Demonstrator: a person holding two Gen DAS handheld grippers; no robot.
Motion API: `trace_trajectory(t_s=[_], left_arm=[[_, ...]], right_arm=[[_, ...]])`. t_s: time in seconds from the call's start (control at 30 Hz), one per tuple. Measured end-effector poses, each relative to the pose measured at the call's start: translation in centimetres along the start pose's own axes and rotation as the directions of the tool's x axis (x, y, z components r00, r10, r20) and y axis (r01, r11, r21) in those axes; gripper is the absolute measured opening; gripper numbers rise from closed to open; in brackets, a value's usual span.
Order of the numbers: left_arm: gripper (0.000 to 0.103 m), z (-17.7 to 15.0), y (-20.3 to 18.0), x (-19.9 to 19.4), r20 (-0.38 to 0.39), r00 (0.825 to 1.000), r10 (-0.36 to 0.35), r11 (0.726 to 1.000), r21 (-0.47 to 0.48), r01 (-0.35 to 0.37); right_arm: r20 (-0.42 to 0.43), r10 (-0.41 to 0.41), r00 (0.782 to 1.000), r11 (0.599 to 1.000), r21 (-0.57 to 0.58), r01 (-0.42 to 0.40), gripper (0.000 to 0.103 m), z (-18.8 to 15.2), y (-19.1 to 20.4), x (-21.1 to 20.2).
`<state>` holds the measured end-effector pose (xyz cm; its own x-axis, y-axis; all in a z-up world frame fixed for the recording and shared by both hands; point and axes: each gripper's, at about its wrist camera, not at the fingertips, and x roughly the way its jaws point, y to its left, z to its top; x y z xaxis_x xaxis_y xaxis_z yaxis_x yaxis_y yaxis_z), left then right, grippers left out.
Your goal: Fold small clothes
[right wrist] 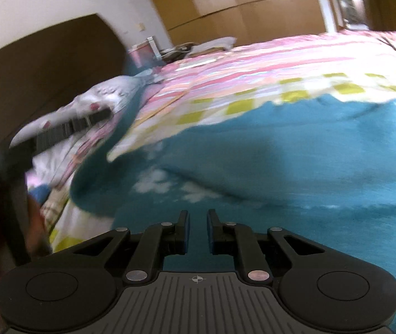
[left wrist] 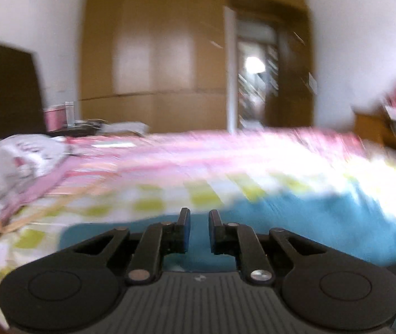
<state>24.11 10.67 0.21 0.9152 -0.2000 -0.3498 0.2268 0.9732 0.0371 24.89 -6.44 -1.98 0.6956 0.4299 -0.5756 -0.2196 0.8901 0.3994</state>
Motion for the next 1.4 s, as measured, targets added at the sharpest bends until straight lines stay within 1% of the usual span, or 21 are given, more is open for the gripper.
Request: trace_trajectory(t_s=[0.03,0.1,0.17,0.27,0.33,0.47,0.53,0.6,0.63,0.7,0.83,1.0,1.1,1.27,1.37,1.4], left_arm=[[0.020,-0.7,-1.1,0.4,-0.033,0.999,-0.011,0.999,0.040,0.012],[0.021,-2.1,-2.3,0.6,-0.084,0.996,-0.035,0.996,0.076,0.041],[0.024,-3.0,-2.9,0.6,-0.123,0.991,-0.044,0.995,0.084,0.054],[0.024,-3.4,-2.8,-0.5,-0.151,0.988,-0.026,0.997,0.066,0.037],[0.025,-3.3,-2.6,-1.7,-0.151,0.988,-0.011,0.999,0.035,0.017],[0.029,-3.0,-1.4,-4.0,-0.159,0.987,0.038,0.997,-0.063,-0.049],[0.031,-3.3,-0.8,-4.8,-0.156,0.986,0.060,0.992,-0.100,-0.076],[0.032,-3.3,-0.5,-4.9,-0.143,0.988,0.063,0.988,-0.132,-0.082],[0.033,-3.3,-0.2,-4.7,-0.138,0.989,0.058,0.987,-0.139,-0.078],[0.033,-3.5,0.1,-4.6,-0.127,0.991,0.046,0.988,-0.142,-0.064],[0.040,-4.1,1.5,-4.4,-0.121,0.992,0.035,0.988,-0.147,-0.052],[0.041,-4.5,3.2,-4.4,-0.128,0.991,0.040,0.983,-0.173,-0.062],[0.041,-4.4,3.8,-4.5,-0.119,0.992,0.040,0.977,-0.205,-0.064],[0.042,-4.5,4.1,-4.5,-0.121,0.992,0.036,0.972,-0.225,-0.062],[0.042,-4.6,4.0,-4.5,-0.125,0.992,0.031,0.973,-0.224,-0.058],[0.042,-4.6,4.1,-4.5,-0.125,0.992,0.028,0.973,-0.224,-0.056]], right_arm=[[-0.001,-0.006,1.000,1.000,0.016,0.006,0.017,0.1,-0.5,-0.1],[0.000,-0.005,1.000,0.998,0.058,0.005,0.017,0.3,-1.6,-0.5],[0.009,0.000,1.000,0.995,0.099,-0.001,0.017,0.5,-2.7,-0.8],[0.014,0.024,1.000,0.987,0.156,-0.025,0.017,1.0,-3.4,-0.2],[0.022,0.045,0.999,0.984,0.173,-0.049,0.017,1.4,-3.4,0.2],[0.035,0.090,0.995,0.978,0.187,-0.095,0.017,3.0,-2.7,2.5],[0.029,0.121,0.992,0.964,0.233,-0.124,0.017,3.9,-2.7,4.1],[0.015,0.147,0.989,0.949,0.282,-0.145,0.019,4.6,-2.5,5.8],[0.008,0.144,0.990,0.945,0.296,-0.140,0.024,4.9,-2.3,6.6],[0.000,0.132,0.991,0.940,0.318,-0.125,0.029,5.3,-2.1,7.7],[-0.003,0.131,0.991,0.922,0.367,-0.121,0.039,5.8,-1.8,9.5],[0.000,0.117,0.993,0.902,0.419,-0.106,0.039,5.8,-1.5,11.3],[0.008,0.118,0.993,0.882,0.459,-0.109,0.043,5.9,-1.5,12.0],[0.025,0.094,0.995,0.881,0.464,-0.095,0.043,6.1,-0.5,12.7],[0.021,0.076,0.997,0.868,0.490,-0.076,0.040,6.1,-0.4,13.1],[0.018,0.069,0.997,0.867,0.494,-0.069,0.037,6.2,-0.3,13.2]])
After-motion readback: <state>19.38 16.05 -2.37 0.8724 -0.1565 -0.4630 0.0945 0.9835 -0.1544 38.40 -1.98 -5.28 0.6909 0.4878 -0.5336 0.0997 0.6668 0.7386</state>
